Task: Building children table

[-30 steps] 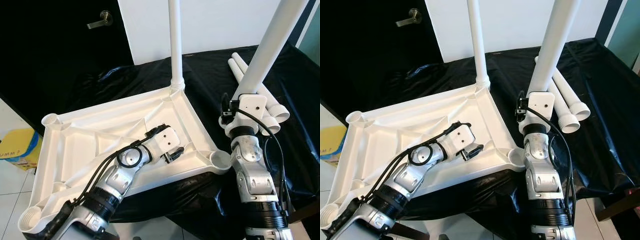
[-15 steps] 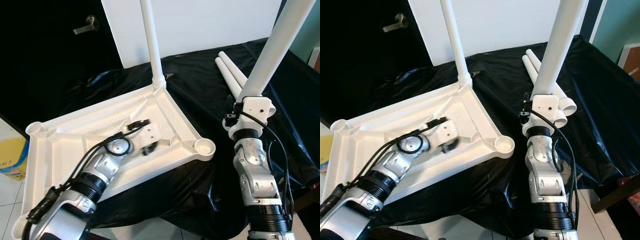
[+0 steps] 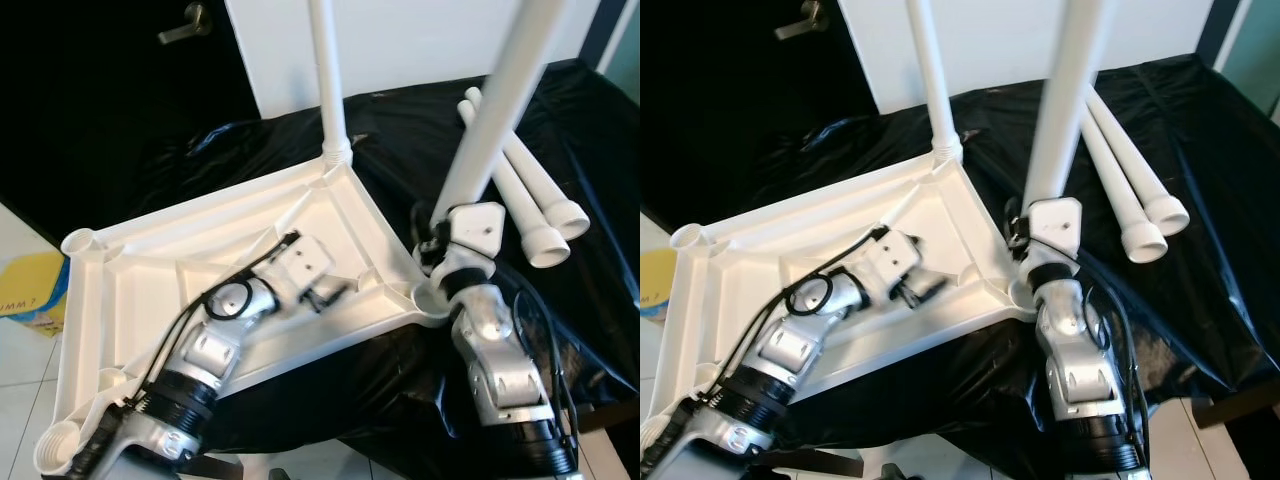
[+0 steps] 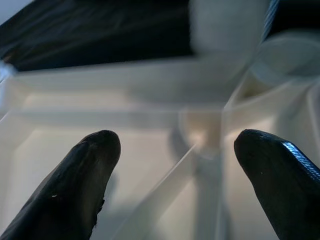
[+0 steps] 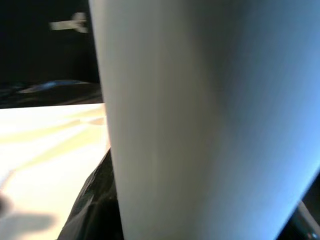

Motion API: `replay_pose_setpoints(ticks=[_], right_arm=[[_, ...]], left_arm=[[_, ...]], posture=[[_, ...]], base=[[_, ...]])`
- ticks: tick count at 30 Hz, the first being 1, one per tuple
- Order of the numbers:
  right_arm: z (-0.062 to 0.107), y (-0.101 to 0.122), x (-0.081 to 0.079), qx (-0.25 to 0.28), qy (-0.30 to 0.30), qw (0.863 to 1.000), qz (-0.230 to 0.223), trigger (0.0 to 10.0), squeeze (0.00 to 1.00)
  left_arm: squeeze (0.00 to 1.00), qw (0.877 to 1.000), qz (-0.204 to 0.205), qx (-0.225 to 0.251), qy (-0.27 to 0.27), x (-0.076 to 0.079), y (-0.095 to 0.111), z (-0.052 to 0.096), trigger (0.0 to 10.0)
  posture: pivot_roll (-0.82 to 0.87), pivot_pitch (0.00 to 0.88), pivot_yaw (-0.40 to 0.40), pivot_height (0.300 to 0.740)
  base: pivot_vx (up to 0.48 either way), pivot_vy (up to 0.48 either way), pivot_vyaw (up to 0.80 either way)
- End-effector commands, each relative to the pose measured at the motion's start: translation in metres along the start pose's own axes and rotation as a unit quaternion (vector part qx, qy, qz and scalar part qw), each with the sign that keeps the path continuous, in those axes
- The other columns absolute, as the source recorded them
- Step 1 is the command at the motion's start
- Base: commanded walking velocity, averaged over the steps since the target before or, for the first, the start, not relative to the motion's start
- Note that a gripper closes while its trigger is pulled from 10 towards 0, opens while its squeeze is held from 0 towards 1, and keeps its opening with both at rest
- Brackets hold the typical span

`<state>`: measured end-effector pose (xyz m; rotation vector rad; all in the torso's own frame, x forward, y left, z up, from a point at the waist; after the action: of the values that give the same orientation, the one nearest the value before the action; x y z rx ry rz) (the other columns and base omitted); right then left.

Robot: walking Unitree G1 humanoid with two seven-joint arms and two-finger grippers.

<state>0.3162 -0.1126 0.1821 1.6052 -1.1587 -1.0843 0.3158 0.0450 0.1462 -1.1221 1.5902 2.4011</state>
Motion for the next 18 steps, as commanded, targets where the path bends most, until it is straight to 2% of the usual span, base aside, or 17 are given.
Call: replay_pose_setpoints(ticks=[1,4,8,18], right_arm=[[0.002,0.001,-0.001,0.007,0.007,1.0,0.001,10.0,0.0],[0.003,0.0,-0.001,0.004,0.011,1.0,0.0,10.0,0.0],[0.015,-0.003,0.005,-0.003,0.007,1.0,-0.007,10.0,0.0],[0.028,-0.006,0.016,-0.015,-0.012,1.0,-0.012,10.0,0.0]], left_arm=[[0.0,1.0,0.008,-0.007,0.0,0.0,-0.005,0.005,10.0],[0.0,1.0,0.004,-0.002,0.003,-0.002,-0.003,0.005,10.0],[0.0,0.998,0.039,0.053,0.007,0.004,0.013,0.014,10.0],[0.0,0.995,0.075,0.068,0.006,0.011,0.015,0.025,10.0]], posture=[[-0.16,0.064,0.087,0.74],[-0.16,0.064,0.084,0.74],[-0.15,0.063,0.064,0.74],[-0.16,0.065,0.065,0.74]], base=[[0.0,0.0,0.0],[0.0,0.0,0.0],[0.0,0.0,0.0],[0.0,0.0,0.0]])
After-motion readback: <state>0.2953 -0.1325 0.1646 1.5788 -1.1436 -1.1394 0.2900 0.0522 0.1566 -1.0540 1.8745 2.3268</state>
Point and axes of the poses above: a point about 5 cm out from each wrist's last joint towards the gripper, its own z axis pointing back from the gripper into the wrist, its own y axis along the axis of the wrist's last joint, x = y × z, the point moved 3 cm from there along -z, pointing out of the wrist towards the gripper, and after that the axes turned 15 degrees about -z, right-handed, at the moved point
